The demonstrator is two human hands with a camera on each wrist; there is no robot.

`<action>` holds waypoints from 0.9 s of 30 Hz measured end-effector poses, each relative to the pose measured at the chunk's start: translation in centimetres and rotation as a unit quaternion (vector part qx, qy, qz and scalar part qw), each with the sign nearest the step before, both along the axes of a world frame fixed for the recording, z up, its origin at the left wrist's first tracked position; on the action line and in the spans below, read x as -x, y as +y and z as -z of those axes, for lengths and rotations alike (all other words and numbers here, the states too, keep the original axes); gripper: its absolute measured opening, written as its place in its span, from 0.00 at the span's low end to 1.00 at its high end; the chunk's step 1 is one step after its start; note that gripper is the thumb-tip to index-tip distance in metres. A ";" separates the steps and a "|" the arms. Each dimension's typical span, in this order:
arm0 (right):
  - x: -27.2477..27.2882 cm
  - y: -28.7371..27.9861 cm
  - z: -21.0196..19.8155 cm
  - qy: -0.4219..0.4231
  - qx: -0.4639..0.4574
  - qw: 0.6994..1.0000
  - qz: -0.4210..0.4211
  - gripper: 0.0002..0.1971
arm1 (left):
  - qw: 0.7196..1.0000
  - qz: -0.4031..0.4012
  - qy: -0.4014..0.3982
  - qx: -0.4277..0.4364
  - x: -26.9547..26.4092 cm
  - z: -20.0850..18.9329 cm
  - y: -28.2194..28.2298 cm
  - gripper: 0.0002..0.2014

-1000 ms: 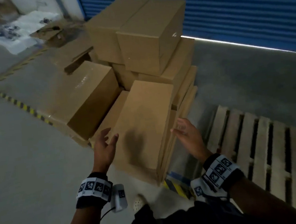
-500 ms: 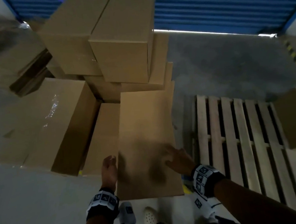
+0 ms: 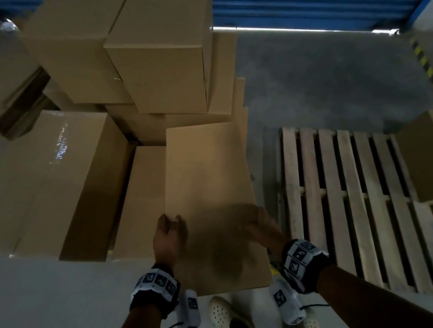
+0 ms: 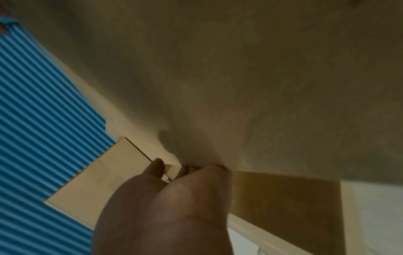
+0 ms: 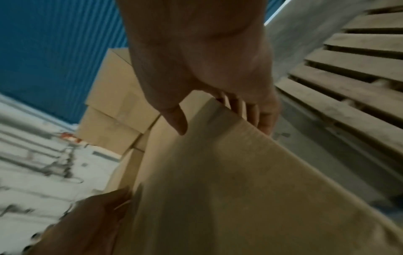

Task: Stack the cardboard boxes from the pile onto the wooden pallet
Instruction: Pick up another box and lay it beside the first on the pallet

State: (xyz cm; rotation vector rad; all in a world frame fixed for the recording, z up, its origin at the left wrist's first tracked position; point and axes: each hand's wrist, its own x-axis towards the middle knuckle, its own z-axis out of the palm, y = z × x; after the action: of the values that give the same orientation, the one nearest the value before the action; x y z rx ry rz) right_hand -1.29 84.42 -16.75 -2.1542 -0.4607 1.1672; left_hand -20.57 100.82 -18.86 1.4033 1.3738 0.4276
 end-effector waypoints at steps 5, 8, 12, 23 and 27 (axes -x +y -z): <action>0.5 0.0 -1.8 -0.083 0.014 0.996 -0.029 0.30 | 0.999 0.020 -0.011 0.039 1.5 0.8 -0.3 0.09; 2.9 0.5 -2.1 -0.188 0.010 0.973 -0.131 0.33 | 0.993 0.045 -0.019 0.111 2.3 0.0 -0.9 0.19; 5.8 1.5 -2.3 -0.191 -0.017 0.965 -0.181 0.40 | 0.988 0.065 -0.076 0.116 3.9 -1.7 -0.8 0.12; 4.7 4.3 2.6 -0.227 0.021 0.948 -0.220 0.30 | 0.999 0.041 0.023 0.015 6.0 -4.8 3.3 0.15; 4.9 6.3 3.7 -0.048 -0.010 0.986 -0.161 0.35 | 0.995 -0.037 -0.002 0.090 7.3 -3.0 5.8 0.27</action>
State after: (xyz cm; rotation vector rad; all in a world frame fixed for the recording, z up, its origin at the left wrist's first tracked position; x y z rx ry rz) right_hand -6.19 90.69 -20.50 -2.1799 -0.8855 1.2245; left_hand -27.85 106.65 -15.88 1.2065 1.4282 0.3453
